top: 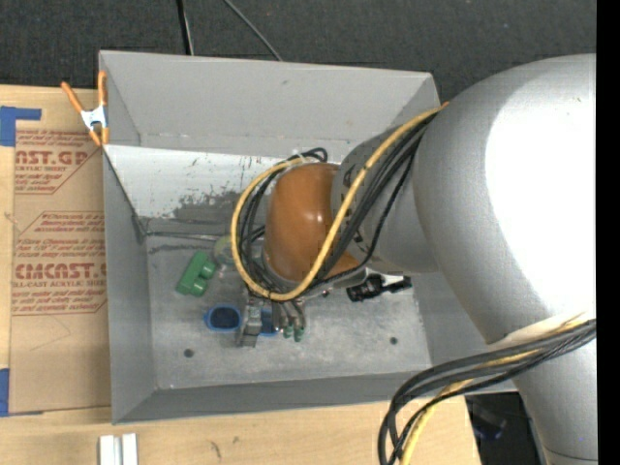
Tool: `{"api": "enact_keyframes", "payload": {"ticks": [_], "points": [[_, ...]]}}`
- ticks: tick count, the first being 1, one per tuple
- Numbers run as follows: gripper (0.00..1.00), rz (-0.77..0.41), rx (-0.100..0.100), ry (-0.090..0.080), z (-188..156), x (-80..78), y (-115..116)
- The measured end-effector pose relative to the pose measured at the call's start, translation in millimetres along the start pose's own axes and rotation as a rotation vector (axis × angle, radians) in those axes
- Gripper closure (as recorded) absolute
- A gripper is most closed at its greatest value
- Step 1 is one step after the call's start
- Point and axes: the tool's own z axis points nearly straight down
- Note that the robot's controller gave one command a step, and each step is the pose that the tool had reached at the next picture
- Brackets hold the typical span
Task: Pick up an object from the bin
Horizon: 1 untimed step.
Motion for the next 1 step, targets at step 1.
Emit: {"api": "enact_keyframes", "payload": {"ticks": [1], "points": [[1.0,0.0,0.0,0.0,-11.4,0.0,0.9]]}}
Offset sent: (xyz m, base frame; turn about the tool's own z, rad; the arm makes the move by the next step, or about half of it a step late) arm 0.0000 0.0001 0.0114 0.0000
